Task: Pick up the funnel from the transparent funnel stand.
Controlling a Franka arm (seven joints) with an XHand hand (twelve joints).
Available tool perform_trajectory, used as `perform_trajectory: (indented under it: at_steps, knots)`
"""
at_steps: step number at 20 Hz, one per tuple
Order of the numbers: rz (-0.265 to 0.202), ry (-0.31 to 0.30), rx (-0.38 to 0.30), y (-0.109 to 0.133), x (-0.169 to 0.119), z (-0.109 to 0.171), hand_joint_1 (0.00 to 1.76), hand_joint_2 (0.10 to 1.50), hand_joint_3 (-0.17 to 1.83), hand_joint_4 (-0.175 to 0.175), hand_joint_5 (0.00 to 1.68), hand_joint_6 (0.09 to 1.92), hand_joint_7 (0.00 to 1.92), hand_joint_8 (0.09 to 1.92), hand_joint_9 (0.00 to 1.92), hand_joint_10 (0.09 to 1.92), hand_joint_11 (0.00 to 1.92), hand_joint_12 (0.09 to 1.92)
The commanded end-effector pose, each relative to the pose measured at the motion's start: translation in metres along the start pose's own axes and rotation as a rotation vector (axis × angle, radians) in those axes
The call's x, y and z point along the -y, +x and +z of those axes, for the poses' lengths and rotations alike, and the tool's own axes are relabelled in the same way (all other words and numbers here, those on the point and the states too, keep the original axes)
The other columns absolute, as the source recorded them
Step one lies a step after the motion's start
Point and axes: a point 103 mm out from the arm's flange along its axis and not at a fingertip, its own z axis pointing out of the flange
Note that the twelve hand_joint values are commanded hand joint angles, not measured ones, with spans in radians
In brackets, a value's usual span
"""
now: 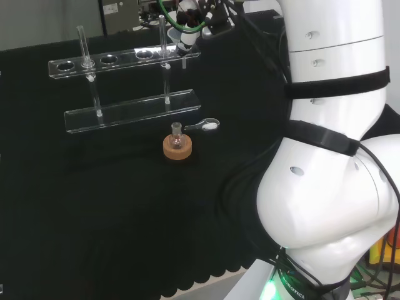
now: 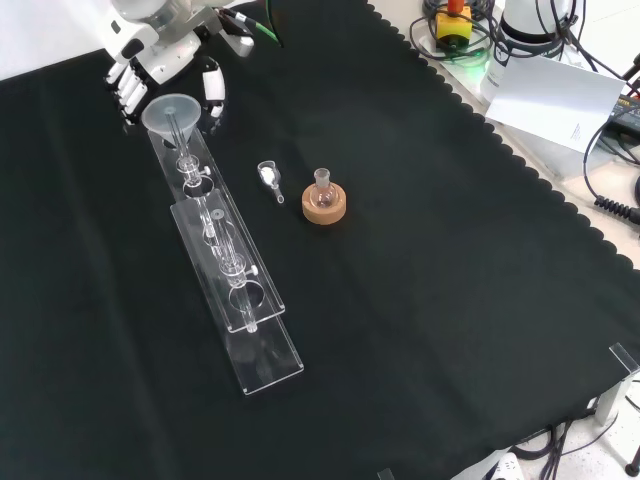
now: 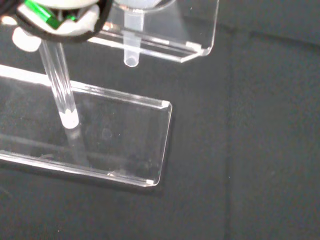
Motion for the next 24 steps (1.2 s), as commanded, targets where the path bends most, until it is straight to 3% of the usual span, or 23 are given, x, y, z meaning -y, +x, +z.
perform_trajectory:
  at_steps: [1, 5, 15, 24]
  knots:
    - [0.013, -0.017, 0.013, -0.002, 0.004, -0.006, 0.83, 0.63, 0.59, -0.006, 0.59, 0.98, 0.36, 0.75, 0.48, 0.65, 0.23, 1.36]
    - [0.023, -0.039, 0.02, -0.006, 0.013, -0.019, 0.83, 0.63, 0.6, -0.007, 0.59, 1.01, 0.36, 0.76, 0.48, 0.65, 0.23, 1.36]
    - [0.064, -0.109, 0.038, -0.011, 0.066, -0.075, 0.83, 0.63, 0.6, -0.006, 0.59, 1.02, 0.35, 0.76, 0.49, 0.65, 0.23, 1.36]
    - [0.101, -0.164, 0.046, -0.006, 0.126, -0.097, 0.83, 0.63, 0.61, -0.007, 0.59, 1.03, 0.35, 0.76, 0.49, 0.65, 0.23, 1.36]
